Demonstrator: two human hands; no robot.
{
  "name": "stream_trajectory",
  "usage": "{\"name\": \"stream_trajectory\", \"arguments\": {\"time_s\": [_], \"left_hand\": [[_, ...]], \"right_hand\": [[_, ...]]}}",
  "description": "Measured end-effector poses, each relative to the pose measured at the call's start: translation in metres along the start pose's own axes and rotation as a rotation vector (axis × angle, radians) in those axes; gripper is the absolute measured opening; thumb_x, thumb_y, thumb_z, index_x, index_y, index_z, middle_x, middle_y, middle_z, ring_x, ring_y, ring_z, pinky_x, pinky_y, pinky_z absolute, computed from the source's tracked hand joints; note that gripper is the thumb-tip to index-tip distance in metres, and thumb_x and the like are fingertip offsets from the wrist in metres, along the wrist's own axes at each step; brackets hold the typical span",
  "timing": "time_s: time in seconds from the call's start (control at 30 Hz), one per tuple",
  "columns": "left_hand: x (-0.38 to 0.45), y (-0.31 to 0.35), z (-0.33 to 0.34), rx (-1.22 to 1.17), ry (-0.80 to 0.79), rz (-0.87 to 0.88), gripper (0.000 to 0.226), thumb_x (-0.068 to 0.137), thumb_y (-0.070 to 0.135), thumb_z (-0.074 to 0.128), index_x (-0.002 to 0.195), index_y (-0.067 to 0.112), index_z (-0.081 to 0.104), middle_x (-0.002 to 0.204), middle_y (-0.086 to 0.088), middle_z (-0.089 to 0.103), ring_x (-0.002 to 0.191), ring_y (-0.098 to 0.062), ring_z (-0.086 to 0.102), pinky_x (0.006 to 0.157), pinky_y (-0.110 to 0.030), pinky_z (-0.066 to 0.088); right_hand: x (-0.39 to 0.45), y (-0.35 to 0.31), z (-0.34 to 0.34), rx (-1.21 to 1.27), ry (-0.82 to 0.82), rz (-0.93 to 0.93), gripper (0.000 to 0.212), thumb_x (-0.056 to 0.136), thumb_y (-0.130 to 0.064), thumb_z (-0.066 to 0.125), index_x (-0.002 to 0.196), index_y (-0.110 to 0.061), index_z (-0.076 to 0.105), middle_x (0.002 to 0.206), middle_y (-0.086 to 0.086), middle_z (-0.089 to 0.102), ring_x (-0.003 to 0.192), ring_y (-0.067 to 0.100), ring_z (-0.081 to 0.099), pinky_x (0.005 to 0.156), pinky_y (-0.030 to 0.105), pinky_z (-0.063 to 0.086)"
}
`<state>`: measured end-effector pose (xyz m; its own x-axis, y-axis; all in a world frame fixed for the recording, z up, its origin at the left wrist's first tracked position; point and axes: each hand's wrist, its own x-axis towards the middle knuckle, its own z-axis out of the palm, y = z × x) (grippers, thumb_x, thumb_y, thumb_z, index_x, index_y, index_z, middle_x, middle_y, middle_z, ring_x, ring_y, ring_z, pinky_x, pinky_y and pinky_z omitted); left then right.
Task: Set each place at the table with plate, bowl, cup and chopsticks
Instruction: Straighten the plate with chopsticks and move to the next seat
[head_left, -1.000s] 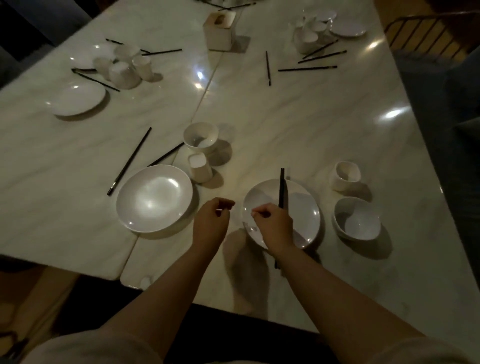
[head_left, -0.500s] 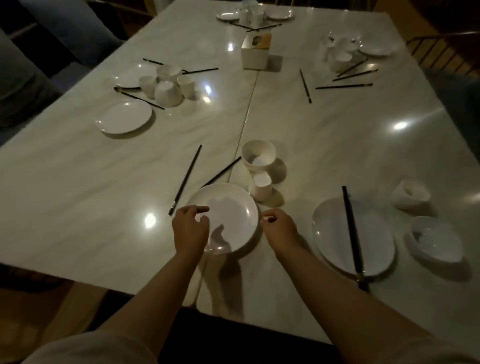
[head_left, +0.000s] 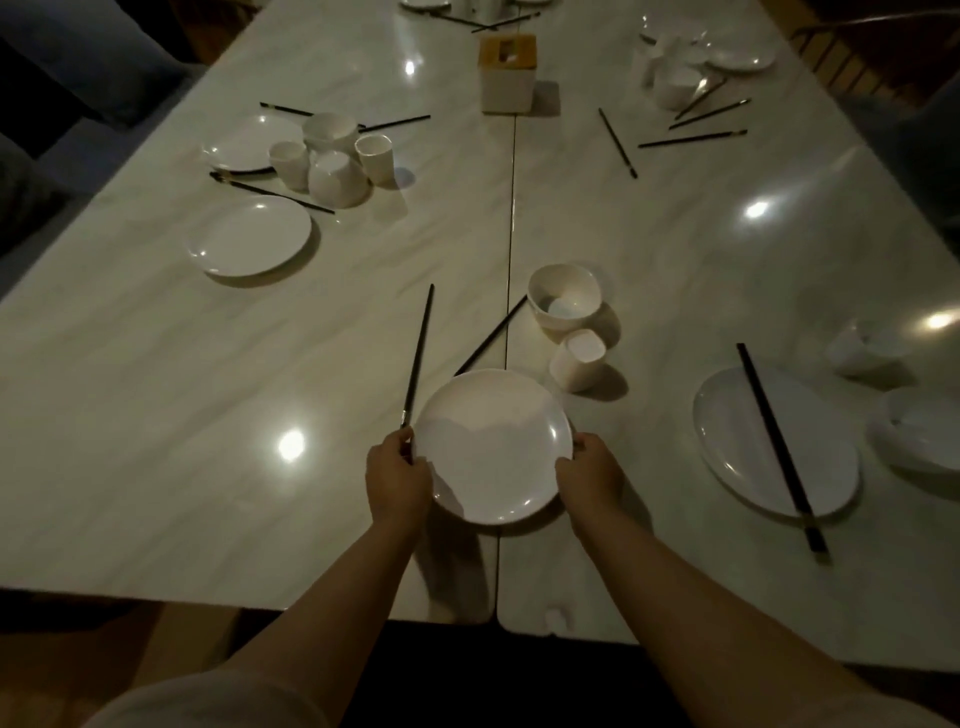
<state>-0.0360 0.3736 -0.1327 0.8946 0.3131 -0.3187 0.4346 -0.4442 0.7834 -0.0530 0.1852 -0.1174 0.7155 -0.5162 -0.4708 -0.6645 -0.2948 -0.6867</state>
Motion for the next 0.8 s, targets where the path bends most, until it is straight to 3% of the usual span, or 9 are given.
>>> {"name": "stream_trajectory", "arguments": {"time_s": [0.27, 0.37, 0.63, 0.8], "left_hand": [[0.014, -0.009, -0.04, 0.003, 0.068, -0.026, 0.041, 0.089, 0.004, 0.058, 0.129, 0.009, 0.056, 0.12, -0.012, 0.064, 0.105, -0.027, 0.062, 0.083, -0.032, 0.049], [0.029, -0.009, -0.053, 0.013, 0.08, -0.026, 0.039, 0.089, 0.005, 0.057, 0.128, 0.009, 0.058, 0.119, -0.013, 0.065, 0.105, -0.028, 0.063, 0.083, -0.033, 0.048], [0.072, -0.01, -0.087, 0.048, -0.049, 0.034, 0.042, 0.09, 0.006, 0.056, 0.132, 0.01, 0.055, 0.121, -0.012, 0.064, 0.106, -0.027, 0.062, 0.086, -0.033, 0.048], [0.09, -0.013, -0.101, 0.125, -0.138, 0.089, 0.037, 0.092, 0.014, 0.054, 0.129, 0.012, 0.057, 0.122, -0.009, 0.063, 0.108, -0.025, 0.06, 0.086, -0.03, 0.045]], "right_hand": [[-0.009, -0.013, 0.027, -0.031, -0.074, 0.007, 0.025, 0.086, -0.009, 0.054, 0.109, -0.009, 0.062, 0.099, 0.011, 0.065, 0.084, 0.025, 0.058, 0.073, 0.033, 0.051], [-0.009, -0.024, 0.042, -0.033, -0.072, 0.035, 0.021, 0.084, -0.008, 0.056, 0.103, -0.008, 0.064, 0.095, 0.012, 0.066, 0.085, 0.03, 0.064, 0.078, 0.045, 0.058], [-0.014, -0.047, 0.077, -0.036, 0.041, 0.055, 0.016, 0.085, -0.008, 0.055, 0.1, -0.011, 0.063, 0.095, 0.012, 0.068, 0.085, 0.031, 0.067, 0.08, 0.047, 0.057], [-0.024, -0.054, 0.09, -0.026, 0.156, 0.064, 0.027, 0.087, -0.004, 0.053, 0.111, -0.007, 0.061, 0.11, 0.014, 0.064, 0.097, 0.03, 0.062, 0.076, 0.03, 0.049]]}}
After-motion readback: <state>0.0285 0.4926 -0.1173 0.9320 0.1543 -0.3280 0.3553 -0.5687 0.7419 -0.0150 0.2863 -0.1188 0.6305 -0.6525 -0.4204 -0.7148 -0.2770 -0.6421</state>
